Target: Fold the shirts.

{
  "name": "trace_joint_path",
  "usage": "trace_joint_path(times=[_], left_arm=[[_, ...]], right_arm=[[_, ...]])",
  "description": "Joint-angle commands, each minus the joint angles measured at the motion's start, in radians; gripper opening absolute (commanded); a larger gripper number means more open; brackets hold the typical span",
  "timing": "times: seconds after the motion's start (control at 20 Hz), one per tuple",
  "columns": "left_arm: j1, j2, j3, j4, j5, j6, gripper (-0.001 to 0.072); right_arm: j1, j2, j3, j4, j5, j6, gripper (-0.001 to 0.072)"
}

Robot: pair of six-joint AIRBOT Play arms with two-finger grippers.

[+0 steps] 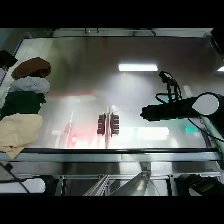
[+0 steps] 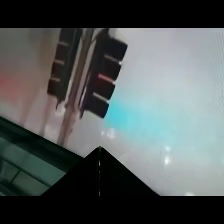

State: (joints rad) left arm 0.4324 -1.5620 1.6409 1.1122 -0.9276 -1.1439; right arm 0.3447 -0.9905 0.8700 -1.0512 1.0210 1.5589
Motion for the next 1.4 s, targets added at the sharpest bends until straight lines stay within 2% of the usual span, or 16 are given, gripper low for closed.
trace_joint_path(times=[0.0, 0.15, 0.25, 0.5, 0.55, 0.6, 0.65, 0.75, 0.85, 0.95, 1.05, 1.15, 1.25, 1.35], left_arm=[[-0.013, -0.322, 0.219, 0.023, 0.068, 0.050, 0.0720], [-0.060, -0.523, 0.354, 0.024, 0.120, 0.100, 0.0720], [-0.090, -0.610, 0.413, 0.063, 0.182, 0.100, 0.0720], [-0.171, -0.658, 0.364, 0.270, 0.359, 0.096, 0.0713], [-0.178, -0.660, 0.366, 0.290, 0.352, 0.096, 0.0590], [-0.179, -0.660, 0.373, 0.295, 0.334, 0.096, 0.0335], [-0.180, -0.660, 0.394, 0.293, 0.277, 0.096, 0.0017], [-0.192, -0.643, 0.452, 0.246, 0.181, 0.088, 0.0019], [-0.222, -0.558, 0.454, 0.107, 0.153, 0.091, 0.0019], [-0.271, -0.442, 0.453, -0.113, 0.066, 0.186, 0.0019], [-0.335, -0.298, 0.400, -0.326, -0.081, 0.272, 0.0019], [-0.402, -0.177, 0.315, -0.415, -0.270, 0.265, 0.0019], [-0.465, -0.101, 0.222, -0.423, -0.453, 0.201, 0.0017], [-0.515, -0.040, 0.088, -0.424, -0.520, 0.142, 0.0017]], right_arm=[[0.001, -0.001, 0.000, 0.000, 0.000, 0.000, 0.0026], [0.001, -0.001, 0.000, 0.000, 0.000, 0.000, 0.0026], [0.000, -0.001, 0.000, 0.000, 0.000, 0.000, 0.0026], [0.001, -0.001, 0.000, 0.000, 0.000, 0.000, 0.0026], [0.001, -0.001, 0.000, 0.001, 0.000, 0.000, 0.0026], [0.000, -0.001, 0.000, 0.000, 0.000, 0.000, 0.0026], [0.001, -0.001, 0.000, 0.000, 0.000, 0.000, 0.0026], [0.001, -0.001, 0.000, 0.000, 0.000, 0.000, 0.0026], [0.001, -0.001, 0.000, 0.000, 0.000, 0.000, 0.0026], [0.001, -0.001, 0.000, 0.000, 0.000, 0.000, 0.0026], [0.001, -0.001, 0.000, 0.000, 0.000, 0.000, 0.0026], [0.001, -0.001, 0.000, 0.000, 0.000, 0.000, 0.0026], [0.001, -0.001, 0.000, 0.000, 0.000, 0.000, 0.0026], [0.000, -0.001, 0.000, 0.000, 0.000, 0.000, 0.0026]])
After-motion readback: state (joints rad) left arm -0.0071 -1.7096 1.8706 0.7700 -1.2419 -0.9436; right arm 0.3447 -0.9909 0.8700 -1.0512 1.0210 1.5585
